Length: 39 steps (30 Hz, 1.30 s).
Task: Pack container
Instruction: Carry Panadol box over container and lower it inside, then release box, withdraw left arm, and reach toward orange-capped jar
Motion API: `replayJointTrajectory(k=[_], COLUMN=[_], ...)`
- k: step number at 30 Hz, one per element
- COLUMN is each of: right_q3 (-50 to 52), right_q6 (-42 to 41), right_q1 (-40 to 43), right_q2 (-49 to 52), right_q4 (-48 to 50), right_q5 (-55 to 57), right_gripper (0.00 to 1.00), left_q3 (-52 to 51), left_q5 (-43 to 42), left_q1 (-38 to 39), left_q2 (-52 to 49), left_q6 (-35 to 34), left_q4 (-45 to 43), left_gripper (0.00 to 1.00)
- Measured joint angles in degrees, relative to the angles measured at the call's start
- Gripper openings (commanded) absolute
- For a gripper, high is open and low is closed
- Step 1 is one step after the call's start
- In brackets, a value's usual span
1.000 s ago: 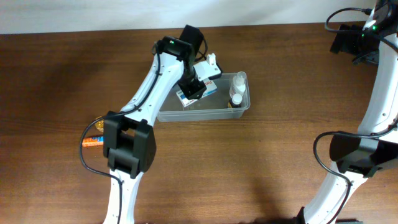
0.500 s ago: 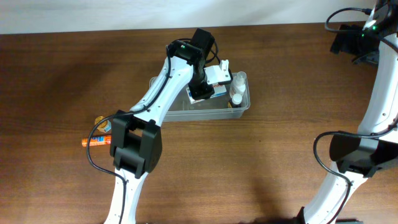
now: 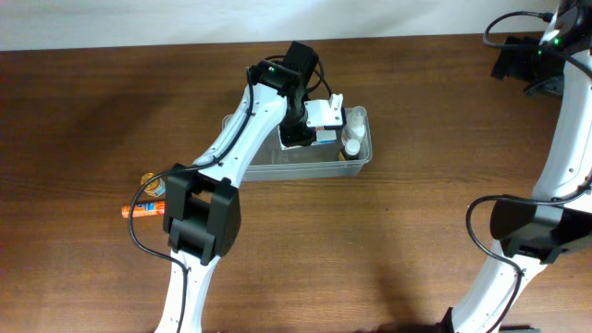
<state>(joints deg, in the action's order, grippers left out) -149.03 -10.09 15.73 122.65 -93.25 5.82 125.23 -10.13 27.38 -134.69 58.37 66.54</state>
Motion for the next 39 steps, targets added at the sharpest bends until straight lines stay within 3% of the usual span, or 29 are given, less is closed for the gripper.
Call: replayJointTrajectory(k=[10,13,18,28,31,39], right_q3=[0.0,0.0,0.0,0.0,0.0,0.0], right_q6=[0.0,0.0,0.0,0.0,0.0,0.0], right_q1=[0.0,0.0,0.0,0.0,0.0,0.0], right_q2=[0.0,0.0,0.0,0.0,0.0,0.0], right_q4=[0.0,0.0,0.0,0.0,0.0,0.0], right_q5=[0.0,0.0,0.0,0.0,0.0,0.0], right_gripper=[0.98,0.98,0.98,0.98,0.99,0.98], left_q3=[0.0,0.0,0.0,0.0,0.8,13.2], left_q5=[-3.5,-4.1,-4.6,-3.5,-0.2,8.2], left_q1=[0.0,0.0,0.0,0.0,0.0,-2.3], left_q2=[0.0,0.0,0.0,0.0,0.0,0.0], left_q6=[4.3,4.8,5.3,4.9,1.3,-19.0], left_q4=[-0.4,-0.4,-0.4,-0.4,-0.3,6.6], left_gripper=[0.48,0.62,0.7,0.71,0.71,0.72])
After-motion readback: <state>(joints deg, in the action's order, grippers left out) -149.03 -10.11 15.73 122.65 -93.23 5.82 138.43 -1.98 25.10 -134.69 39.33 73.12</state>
